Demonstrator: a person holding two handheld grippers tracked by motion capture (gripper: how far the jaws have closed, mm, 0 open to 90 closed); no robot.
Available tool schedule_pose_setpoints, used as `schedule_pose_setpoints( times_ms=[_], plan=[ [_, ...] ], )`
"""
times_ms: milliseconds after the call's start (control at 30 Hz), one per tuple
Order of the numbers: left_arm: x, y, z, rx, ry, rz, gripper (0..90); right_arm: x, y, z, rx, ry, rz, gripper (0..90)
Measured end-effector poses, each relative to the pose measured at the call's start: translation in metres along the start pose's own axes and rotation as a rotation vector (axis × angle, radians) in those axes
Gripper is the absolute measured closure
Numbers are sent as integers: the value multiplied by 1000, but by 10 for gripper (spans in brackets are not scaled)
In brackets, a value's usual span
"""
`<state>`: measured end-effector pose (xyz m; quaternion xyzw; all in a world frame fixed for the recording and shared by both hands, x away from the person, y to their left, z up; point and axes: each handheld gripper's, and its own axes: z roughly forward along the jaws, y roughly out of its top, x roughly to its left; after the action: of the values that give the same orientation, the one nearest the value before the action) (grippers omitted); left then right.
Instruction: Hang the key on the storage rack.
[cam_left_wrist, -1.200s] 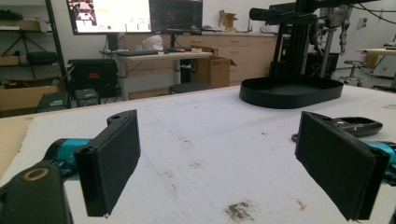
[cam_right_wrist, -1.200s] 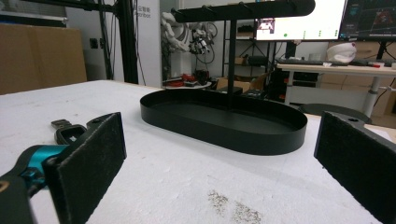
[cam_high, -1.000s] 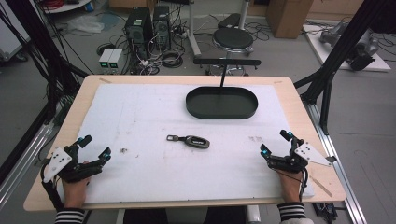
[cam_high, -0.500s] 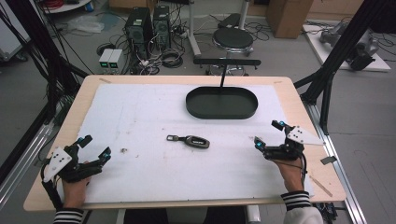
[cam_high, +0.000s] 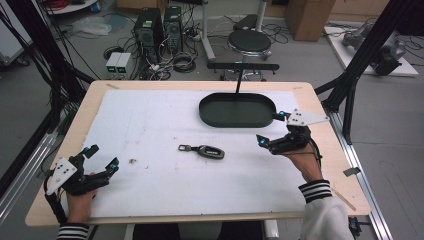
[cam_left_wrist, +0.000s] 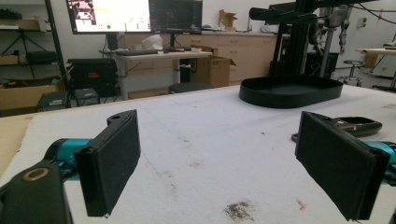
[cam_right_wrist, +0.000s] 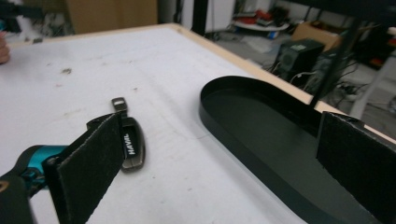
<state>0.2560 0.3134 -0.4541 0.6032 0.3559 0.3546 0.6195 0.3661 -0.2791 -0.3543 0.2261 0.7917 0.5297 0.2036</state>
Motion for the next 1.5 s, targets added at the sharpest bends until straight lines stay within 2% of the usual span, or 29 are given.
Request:
schedule_pose_setpoints(
  times_ms=[67,100,200,233,300,367,433,467,533,667,800,833,867,900,933,967,1067,1333,1400,1500],
  plan=[
    [0,0,0,0,0,0,146,2,11,12,40,33,-36,11],
    [0,0,0,0,0,0,146,2,11,12,40,33,-36,11],
    [0,0,0,0,0,-1,146,6,23,29,94,78,-64,11],
    [0,0,0,0,1,-2,146,6,23,29,94,78,-64,11],
    [0,0,0,0,0,-1,146,8,29,41,131,126,-83,11],
    [0,0,0,0,0,0,146,9,30,46,144,143,-90,11],
    [0,0,0,0,0,-1,146,12,33,60,195,181,-114,11],
    [0,0,0,2,1,-2,146,12,33,60,195,181,-114,11],
    [0,0,0,2,1,-3,146,17,36,73,235,208,-133,12],
    [0,0,0,2,1,-4,146,21,38,86,275,230,-155,11],
    [0,0,0,2,1,-3,146,27,38,103,345,264,-179,12],
    [0,0,0,1,2,-3,146,30,39,111,377,269,-198,12],
    [0,0,0,2,1,-4,146,32,39,115,404,268,-195,12],
    [0,0,0,2,1,-3,146,32,39,115,404,268,-195,12],
    [0,0,0,2,1,-4,146,34,39,124,442,280,-204,12],
    [0,0,0,2,1,-2,146,34,39,124,442,280,-204,12],
    [0,0,0,2,1,-4,146,41,39,139,487,304,-219,12],
    [1,0,0,1,1,-8,146,52,35,157,565,329,-271,12],
    [1,0,0,0,1,-9,146,54,33,161,592,329,-292,12],
    [1,0,0,2,1,-10,146,60,30,168,641,342,-295,13]
  ],
)
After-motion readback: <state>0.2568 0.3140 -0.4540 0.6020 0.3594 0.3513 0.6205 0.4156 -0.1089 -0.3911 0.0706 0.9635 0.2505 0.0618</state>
